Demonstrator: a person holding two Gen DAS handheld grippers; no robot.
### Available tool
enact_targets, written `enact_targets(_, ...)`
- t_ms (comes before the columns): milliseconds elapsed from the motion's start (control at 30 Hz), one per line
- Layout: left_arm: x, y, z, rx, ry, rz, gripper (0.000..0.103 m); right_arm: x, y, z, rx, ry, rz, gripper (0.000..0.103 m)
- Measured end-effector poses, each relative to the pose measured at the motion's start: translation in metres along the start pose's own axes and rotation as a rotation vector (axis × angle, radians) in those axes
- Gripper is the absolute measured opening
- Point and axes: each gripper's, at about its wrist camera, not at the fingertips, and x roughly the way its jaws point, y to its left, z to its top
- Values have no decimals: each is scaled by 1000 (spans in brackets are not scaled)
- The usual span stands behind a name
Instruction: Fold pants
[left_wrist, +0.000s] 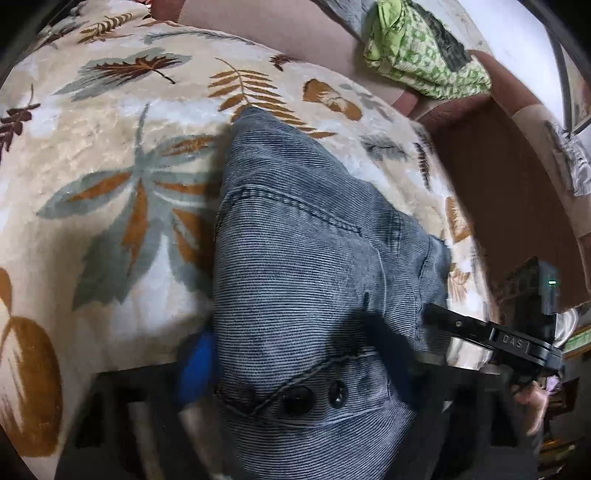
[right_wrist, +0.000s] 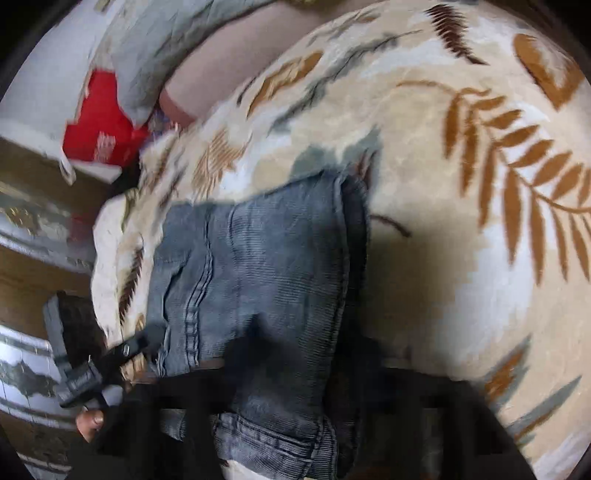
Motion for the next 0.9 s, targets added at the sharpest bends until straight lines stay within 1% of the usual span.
enact_targets(33,-1,-2,0,15,-4,22,49,0,6,-1,-25,-2,-19,25)
enact_targets(100,-8,-3,-1,41,-25,35,34,-5,21,-5,-75,-28,-53,20)
enact_targets(200,-23,-7,-2,81,-80,51,29,-17,39,-6,-122,-68,-55,18)
enact_targets(267,-37,-13,-1,112,-128,74,27,-26,53,-4,-152,-96,-48,17)
enact_targets(333,-57,-19,2,145,-200,90,27,-36,72,-2,-193,-131,-43,17)
enact_targets(433,-92,-16,14,154,-311,108,27,-50,103,9,-262,-197,-14,17)
enact_targets(500,-107,-8,24,153,-368,127,27,-52,119,21,-288,-228,13,17)
enact_targets(600,-111,9,41,115,-390,147,28,-42,148,42,-347,-271,32,17)
enact_targets(667,-97,26,55,92,-377,167,29,-26,156,53,-346,-267,39,17)
enact_targets(733,-77,40,61,66,-347,192,32,-2,154,63,-328,-241,22,18)
enact_targets(767,-62,48,64,55,-305,218,39,16,150,66,-312,-214,11,21)
enact_targets(800,-48,54,65,51,-264,232,46,29,144,68,-298,-188,-7,21)
enact_targets(833,-29,64,64,32,-200,265,52,43,138,70,-278,-161,-31,23)
enact_targets(867,-21,71,60,16,-181,286,63,57,130,71,-259,-137,-76,27)
enact_targets(900,-22,74,57,7,-197,281,71,67,123,70,-241,-113,-139,34)
